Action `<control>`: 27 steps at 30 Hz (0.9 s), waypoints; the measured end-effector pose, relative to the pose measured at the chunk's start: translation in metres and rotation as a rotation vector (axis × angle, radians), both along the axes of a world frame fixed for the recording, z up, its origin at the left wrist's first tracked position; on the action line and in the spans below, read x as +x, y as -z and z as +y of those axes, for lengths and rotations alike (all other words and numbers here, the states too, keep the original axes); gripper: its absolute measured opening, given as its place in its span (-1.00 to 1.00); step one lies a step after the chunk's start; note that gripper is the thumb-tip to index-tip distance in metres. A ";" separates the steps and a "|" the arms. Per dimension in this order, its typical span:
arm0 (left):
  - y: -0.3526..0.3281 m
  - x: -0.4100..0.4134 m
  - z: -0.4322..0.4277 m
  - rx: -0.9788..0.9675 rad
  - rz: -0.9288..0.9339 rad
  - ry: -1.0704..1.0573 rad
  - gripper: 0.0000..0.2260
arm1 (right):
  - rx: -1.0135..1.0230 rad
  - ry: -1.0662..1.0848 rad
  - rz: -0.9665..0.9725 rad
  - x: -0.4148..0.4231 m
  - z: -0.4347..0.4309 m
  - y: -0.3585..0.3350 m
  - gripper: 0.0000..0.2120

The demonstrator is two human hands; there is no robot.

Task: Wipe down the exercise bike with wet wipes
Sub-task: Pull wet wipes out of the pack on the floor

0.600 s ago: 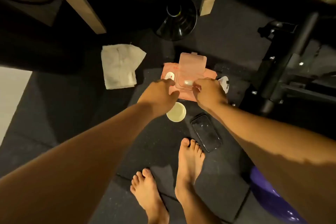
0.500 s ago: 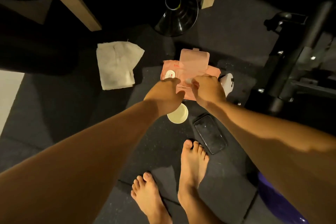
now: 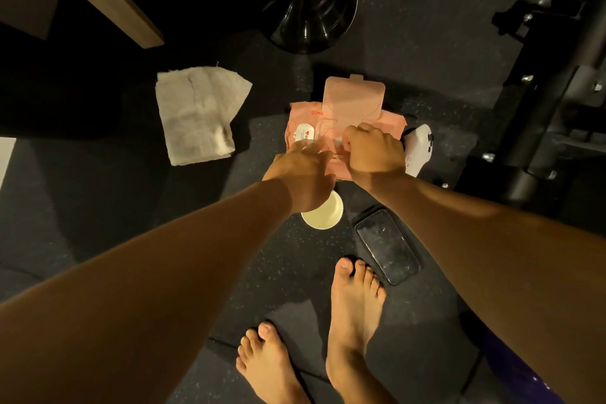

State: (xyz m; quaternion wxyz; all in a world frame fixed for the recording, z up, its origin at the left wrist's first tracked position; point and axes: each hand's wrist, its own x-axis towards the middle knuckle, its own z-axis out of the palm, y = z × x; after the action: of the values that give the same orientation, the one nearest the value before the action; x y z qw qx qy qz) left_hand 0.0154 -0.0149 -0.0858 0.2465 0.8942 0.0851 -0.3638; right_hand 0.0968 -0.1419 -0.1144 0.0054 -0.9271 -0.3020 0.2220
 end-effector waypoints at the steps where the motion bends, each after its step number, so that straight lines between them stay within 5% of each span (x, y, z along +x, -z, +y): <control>1: 0.000 -0.001 0.000 0.008 -0.009 0.016 -0.59 | 0.003 -0.018 -0.012 0.001 0.001 0.001 -0.75; 10: 0.003 0.000 -0.002 0.068 -0.060 0.087 -0.51 | -0.023 -0.088 0.129 0.011 -0.003 -0.004 -0.68; 18: 0.003 0.008 0.003 0.115 -0.060 0.125 -0.53 | 0.308 0.244 0.262 0.021 -0.020 -0.016 -0.84; 22: 0.000 0.017 0.005 0.130 -0.025 0.163 -0.54 | 0.569 0.719 0.359 0.027 -0.021 -0.013 -0.91; 27: 0.000 0.028 0.006 0.088 -0.123 -0.052 -0.61 | 0.338 0.275 0.393 0.028 -0.020 -0.013 -0.74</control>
State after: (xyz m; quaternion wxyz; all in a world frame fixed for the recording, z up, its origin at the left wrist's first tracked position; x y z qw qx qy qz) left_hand 0.0429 -0.0084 -0.0854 0.2211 0.9224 0.1086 -0.2975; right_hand 0.1244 -0.1624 -0.1018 0.2484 -0.8845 -0.1993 0.3410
